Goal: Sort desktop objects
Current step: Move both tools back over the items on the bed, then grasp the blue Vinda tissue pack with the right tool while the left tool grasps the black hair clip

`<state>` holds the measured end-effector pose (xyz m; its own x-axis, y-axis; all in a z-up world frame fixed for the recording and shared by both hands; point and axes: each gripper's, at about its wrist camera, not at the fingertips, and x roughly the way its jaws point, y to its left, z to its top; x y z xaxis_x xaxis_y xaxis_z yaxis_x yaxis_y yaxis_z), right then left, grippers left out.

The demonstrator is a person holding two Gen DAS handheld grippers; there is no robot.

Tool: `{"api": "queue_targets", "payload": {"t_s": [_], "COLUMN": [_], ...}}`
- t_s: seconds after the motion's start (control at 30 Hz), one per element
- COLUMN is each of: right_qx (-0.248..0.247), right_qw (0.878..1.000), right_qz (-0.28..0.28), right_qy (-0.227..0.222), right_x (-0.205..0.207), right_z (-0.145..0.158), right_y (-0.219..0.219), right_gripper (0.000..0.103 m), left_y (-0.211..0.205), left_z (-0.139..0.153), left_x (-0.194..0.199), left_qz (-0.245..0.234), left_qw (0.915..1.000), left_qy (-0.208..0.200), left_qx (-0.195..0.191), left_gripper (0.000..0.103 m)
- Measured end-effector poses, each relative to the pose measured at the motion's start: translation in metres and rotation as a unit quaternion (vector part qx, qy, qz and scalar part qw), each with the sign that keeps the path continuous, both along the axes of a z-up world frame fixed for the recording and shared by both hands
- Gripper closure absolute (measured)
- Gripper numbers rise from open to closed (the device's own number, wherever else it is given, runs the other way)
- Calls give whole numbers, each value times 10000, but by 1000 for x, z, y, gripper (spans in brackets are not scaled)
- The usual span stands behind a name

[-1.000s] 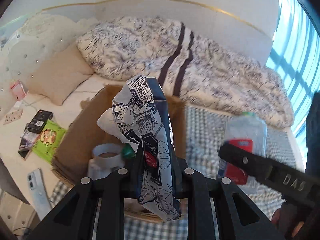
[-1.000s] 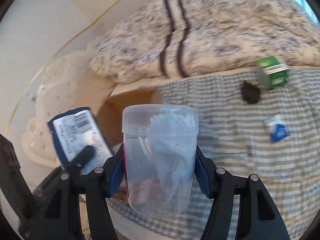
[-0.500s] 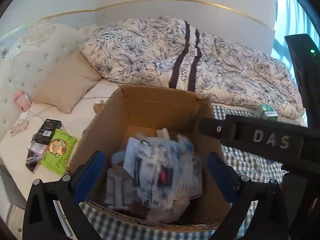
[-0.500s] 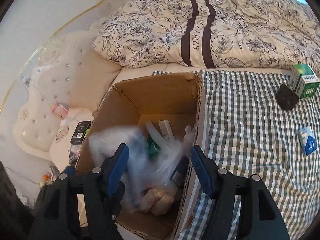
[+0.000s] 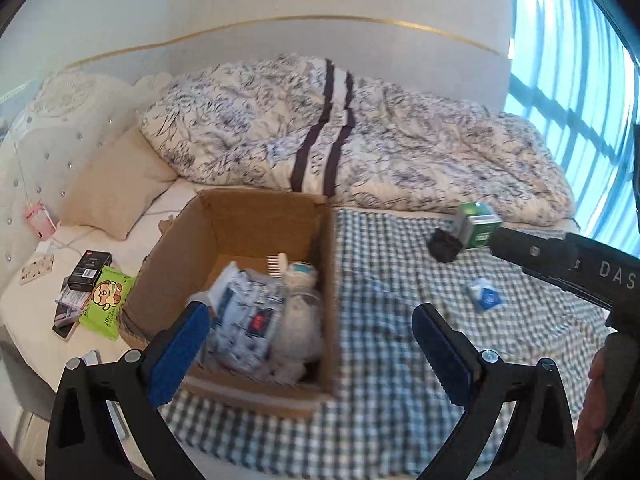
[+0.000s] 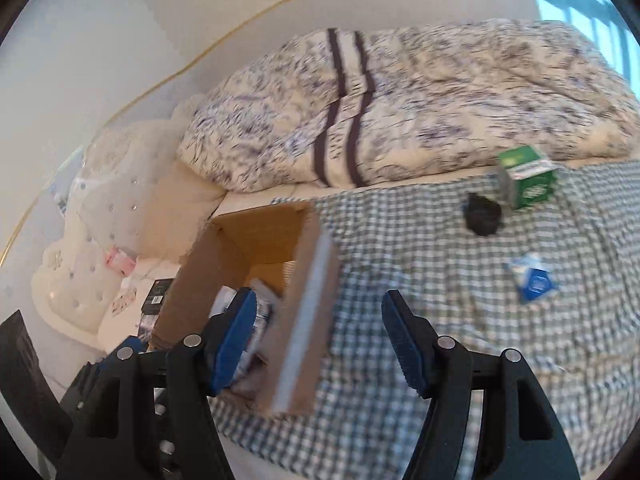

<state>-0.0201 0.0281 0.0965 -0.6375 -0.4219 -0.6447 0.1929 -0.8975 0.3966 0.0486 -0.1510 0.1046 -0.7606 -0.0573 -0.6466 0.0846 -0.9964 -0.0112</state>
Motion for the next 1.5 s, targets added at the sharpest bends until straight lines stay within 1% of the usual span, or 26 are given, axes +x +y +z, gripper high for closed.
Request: {"api": "queue_targets", "payload": {"t_s": [0.17, 0.27, 0.4, 0.53, 0.63, 0.8, 0.93, 1.03, 1.13, 1.23, 1.3, 1.37, 1.5], "right_qx": [15, 38, 121, 178, 251, 369, 571, 641, 797, 881, 947, 1038, 1159], "right_qw": [9991, 9980, 9955, 9922, 9900, 9902, 9902, 9922, 9934, 9947, 9951, 9946, 9927], "right_qz": [-380, -552, -848, -1140, -1277, -1210, -1148, -939, -697, -393, -173, -46, 243], "right_qy": [204, 310, 405, 469, 535, 590, 555, 504, 435, 351, 221, 89, -206], "right_x": [44, 70, 106, 135, 150, 155, 139, 116, 86, 50, 22, -1, -47], "right_z": [20, 31, 42, 51, 56, 52, 39, 23, 3, -22, -45, -66, -112], "right_y": [61, 92, 136, 175, 195, 214, 222, 221, 215, 209, 201, 194, 176], "right_gripper": [38, 38, 37, 37, 36, 35, 35, 35, 35, 35, 35, 35, 35], "left_y": [41, 58, 78, 92, 101, 115, 124, 133, 139, 148, 150, 152, 158], "left_z": [22, 28, 29, 25, 21, 11, -2, -18, -33, -52, -63, -79, -108], "left_x": [36, 54, 70, 77, 79, 66, 43, 12, -24, -70, -99, -133, -183], "left_qz": [-200, -295, -333, -356, -373, -468, -551, -696, -904, -1047, -1121, -1192, -1318], "left_qw": [9996, 9992, 9992, 9992, 9991, 9988, 9982, 9969, 9945, 9930, 9921, 9911, 9888], "left_qy": [191, 262, 216, 123, 29, -76, -165, -308, -426, -490, -517, -539, -642], "left_qx": [-41, -6, 69, 159, 206, 137, 142, 181, 324, 256, 207, 233, 277], "left_gripper": [0, 0, 0, 0, 0, 0, 0, 0, 0, 0, 0, 0, 0]}}
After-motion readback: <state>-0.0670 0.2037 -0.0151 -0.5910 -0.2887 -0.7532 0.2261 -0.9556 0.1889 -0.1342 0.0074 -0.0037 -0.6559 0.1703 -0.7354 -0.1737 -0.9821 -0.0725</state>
